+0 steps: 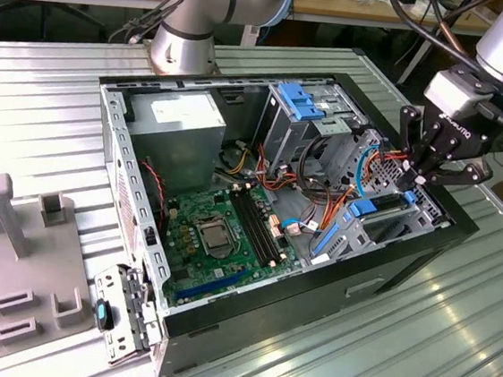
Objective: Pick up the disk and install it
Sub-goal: 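Insert the first disk wire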
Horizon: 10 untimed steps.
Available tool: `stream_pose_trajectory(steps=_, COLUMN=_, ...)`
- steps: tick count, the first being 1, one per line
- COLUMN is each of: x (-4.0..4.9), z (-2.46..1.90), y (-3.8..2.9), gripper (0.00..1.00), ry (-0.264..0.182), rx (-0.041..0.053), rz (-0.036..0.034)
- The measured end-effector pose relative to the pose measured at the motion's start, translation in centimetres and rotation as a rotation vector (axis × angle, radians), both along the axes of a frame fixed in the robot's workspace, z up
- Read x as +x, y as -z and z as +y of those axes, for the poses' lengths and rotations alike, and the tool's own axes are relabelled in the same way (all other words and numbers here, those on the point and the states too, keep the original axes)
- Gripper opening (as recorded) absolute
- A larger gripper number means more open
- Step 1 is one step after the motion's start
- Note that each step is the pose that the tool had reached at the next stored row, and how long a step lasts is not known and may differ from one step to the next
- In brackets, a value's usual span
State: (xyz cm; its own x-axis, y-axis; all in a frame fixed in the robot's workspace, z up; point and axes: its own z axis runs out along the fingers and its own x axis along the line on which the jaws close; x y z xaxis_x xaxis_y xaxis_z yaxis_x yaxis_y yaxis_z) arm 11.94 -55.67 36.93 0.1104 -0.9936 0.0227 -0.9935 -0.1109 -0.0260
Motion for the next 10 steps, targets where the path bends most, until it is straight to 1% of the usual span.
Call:
stream_pose_trajectory(steps=2, x=0.26, z=0.0, y=0.0, gripper=0.11, ry=-0.035, rx=0.0001, rz=0.0)
stream_pose_trajectory(steps=4, x=0.39, z=0.0, y=0.0, gripper=0.11, ry=-0.059, rx=0.0, rz=0.0)
stream_pose_trajectory(steps=6, x=0.57, z=0.0, y=0.0, gripper=0.11, ry=-0.105, rx=0.0, rz=0.0)
stream_pose_trajectory(steps=8, x=0.68, z=0.0, y=0.0, gripper=0.11, ry=-0.135, rx=-0.0001, rz=0.0)
stream_pose_trajectory(steps=10, x=0.94, z=-0.01, y=0.0, gripper=0.11, ry=-0.176, rx=0.0, rz=0.0)
